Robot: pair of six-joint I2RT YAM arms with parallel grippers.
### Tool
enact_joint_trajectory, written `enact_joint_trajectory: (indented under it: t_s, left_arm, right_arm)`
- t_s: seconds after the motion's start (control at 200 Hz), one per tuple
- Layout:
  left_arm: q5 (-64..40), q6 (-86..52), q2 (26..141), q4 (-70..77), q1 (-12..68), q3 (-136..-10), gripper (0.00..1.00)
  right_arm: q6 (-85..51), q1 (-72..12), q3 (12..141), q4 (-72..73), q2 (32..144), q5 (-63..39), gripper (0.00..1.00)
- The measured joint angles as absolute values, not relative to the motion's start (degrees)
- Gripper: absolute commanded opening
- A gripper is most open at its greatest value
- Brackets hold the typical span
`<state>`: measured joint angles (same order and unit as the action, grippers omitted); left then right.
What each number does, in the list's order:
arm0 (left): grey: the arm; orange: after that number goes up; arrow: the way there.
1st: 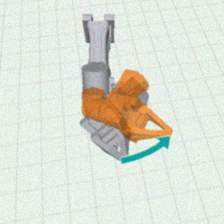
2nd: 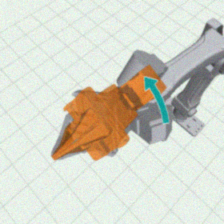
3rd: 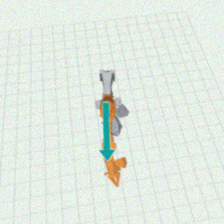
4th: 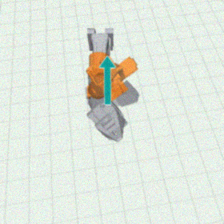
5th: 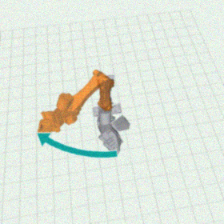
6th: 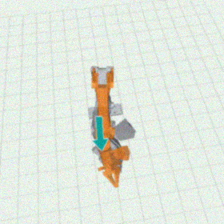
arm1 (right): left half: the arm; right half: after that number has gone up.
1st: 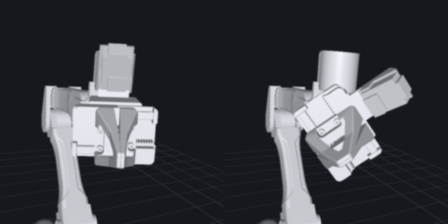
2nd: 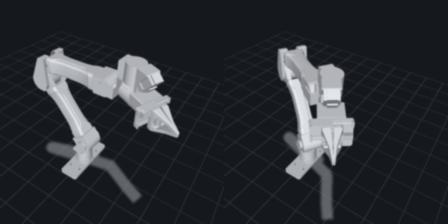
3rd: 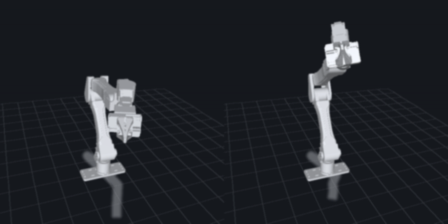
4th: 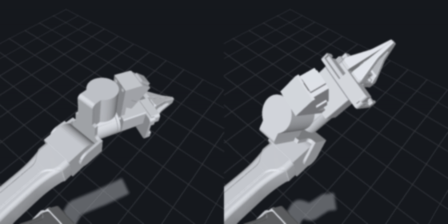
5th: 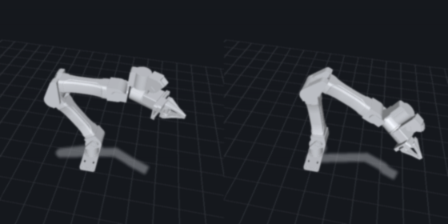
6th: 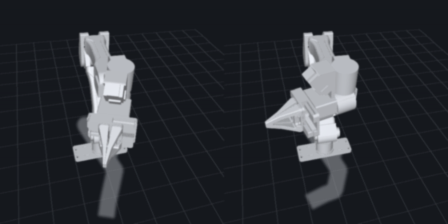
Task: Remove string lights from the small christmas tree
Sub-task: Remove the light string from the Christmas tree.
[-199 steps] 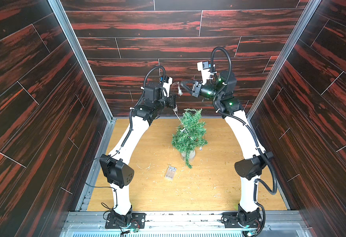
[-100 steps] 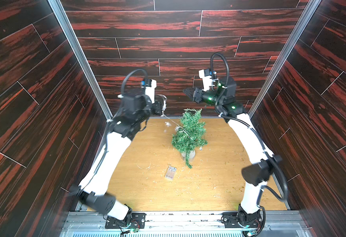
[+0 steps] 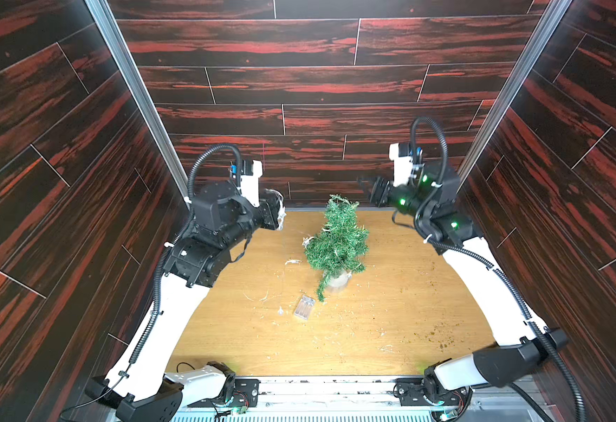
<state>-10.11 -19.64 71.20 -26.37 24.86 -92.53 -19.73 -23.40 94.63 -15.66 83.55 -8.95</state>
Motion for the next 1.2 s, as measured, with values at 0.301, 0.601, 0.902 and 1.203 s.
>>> enact_joint_trajectory:
  t_s: [0.301,0.601,0.902,1.203]
  left_arm:
    - [-11.14,-22.81,71.11,-26.20,29.10,-88.29,0.00]
    - [-9.56,-24.67,69.58,-25.26,36.99,-85.21,0.00]
    - [-2.85,-23.16,69.49,-30.02,38.76,-89.43,0.00]
    - [-2.35,-24.14,69.38,-30.15,40.86,-90.00,0.00]
  right_arm:
    - [-18.83,-22.74,84.66,-21.91,78.81,-3.86,0.51]
    - [-20.36,-22.74,73.80,-25.89,64.05,-0.21,0.53]
    - [-20.69,-22.70,59.59,-23.03,55.88,-14.74,0.54]
    - [-24.97,-22.81,47.44,-9.23,50.92,-29.95,0.54]
